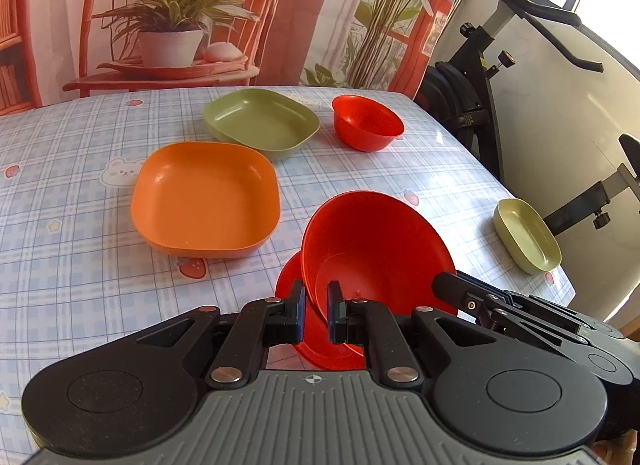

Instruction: Organize plates and bowls

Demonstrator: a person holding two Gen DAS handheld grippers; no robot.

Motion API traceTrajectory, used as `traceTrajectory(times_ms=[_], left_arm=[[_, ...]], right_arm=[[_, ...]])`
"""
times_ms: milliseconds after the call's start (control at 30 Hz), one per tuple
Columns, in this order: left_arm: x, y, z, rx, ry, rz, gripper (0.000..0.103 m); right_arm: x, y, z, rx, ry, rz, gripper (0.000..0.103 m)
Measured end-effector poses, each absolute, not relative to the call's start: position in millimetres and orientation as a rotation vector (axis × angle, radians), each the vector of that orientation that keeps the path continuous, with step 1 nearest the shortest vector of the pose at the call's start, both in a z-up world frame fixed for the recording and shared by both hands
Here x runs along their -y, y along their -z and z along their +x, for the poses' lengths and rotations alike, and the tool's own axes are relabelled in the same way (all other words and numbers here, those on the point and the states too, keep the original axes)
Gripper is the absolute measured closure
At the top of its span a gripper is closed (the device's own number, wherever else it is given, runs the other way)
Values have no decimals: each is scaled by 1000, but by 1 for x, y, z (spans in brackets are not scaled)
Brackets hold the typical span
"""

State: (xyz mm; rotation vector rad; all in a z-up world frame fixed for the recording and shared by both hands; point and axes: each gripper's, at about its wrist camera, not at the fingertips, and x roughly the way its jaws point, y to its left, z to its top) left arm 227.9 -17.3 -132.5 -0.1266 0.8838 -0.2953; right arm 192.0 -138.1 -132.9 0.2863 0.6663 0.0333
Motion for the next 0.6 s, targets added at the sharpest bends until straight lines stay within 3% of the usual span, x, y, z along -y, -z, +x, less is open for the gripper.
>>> traceTrajectory(times_ms=[600], left_arm=[[22, 149, 238, -943, 247, -85, 92]], right_arm=[[144, 157, 201, -745, -54, 341, 95]])
